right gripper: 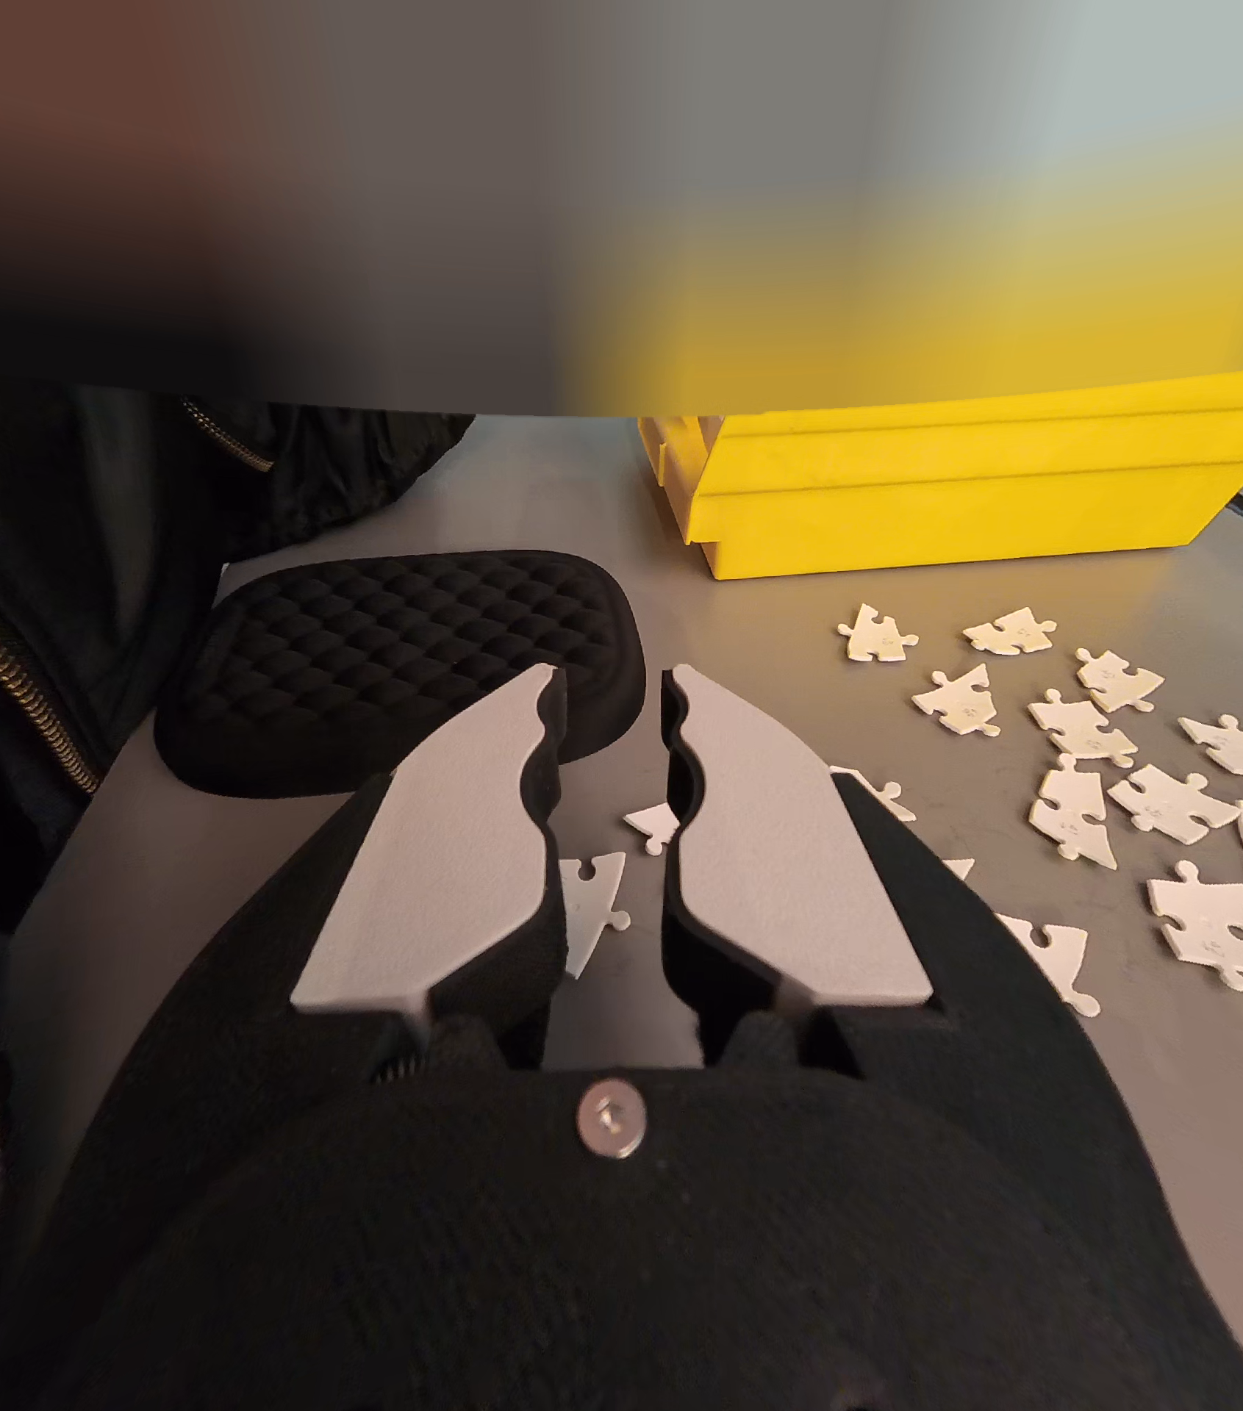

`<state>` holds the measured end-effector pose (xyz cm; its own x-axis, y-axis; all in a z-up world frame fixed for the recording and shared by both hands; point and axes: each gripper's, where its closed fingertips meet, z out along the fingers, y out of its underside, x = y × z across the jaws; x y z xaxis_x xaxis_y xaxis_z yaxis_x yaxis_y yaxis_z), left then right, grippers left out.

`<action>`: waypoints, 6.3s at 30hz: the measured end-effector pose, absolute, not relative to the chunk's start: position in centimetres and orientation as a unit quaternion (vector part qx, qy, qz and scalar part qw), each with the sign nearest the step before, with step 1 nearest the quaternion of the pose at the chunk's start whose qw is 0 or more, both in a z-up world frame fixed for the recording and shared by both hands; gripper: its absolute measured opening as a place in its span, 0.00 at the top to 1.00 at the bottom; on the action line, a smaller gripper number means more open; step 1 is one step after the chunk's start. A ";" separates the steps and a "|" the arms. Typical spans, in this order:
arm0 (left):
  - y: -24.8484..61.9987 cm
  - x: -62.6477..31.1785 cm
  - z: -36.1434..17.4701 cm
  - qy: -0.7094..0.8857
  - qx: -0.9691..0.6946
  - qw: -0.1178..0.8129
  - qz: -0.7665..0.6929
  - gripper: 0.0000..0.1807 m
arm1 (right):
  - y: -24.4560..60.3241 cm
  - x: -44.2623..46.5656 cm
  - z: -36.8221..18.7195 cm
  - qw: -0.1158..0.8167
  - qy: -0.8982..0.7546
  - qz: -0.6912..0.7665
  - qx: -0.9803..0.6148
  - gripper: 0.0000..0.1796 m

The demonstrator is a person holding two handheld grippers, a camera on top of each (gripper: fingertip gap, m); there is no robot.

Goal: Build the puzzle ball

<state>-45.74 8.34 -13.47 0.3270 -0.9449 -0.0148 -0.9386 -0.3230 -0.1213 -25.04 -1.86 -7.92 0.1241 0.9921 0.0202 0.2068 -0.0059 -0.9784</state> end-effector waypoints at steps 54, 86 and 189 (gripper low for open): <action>11.1 -46.9 -13.8 0.550 -0.831 0.083 0.027 1.00 | -2.5 -25.3 -8.0 0.461 -0.526 0.431 -0.570 0.86; 9.4 -46.4 -15.1 0.555 -0.831 0.026 -0.003 0.89 | -2.8 -25.4 -8.0 0.458 -0.530 0.434 -0.567 0.86; 8.3 -46.6 -12.4 0.559 -0.826 0.062 -0.032 0.99 | -3.4 -25.5 -8.1 0.448 -0.540 0.439 -0.561 0.86</action>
<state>-46.57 8.33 -12.44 0.3722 -0.9280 -0.0171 -0.9201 -0.3665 -0.1382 -25.54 -3.40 -8.14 0.0298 0.9995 -0.0086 0.2126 -0.0148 -0.9770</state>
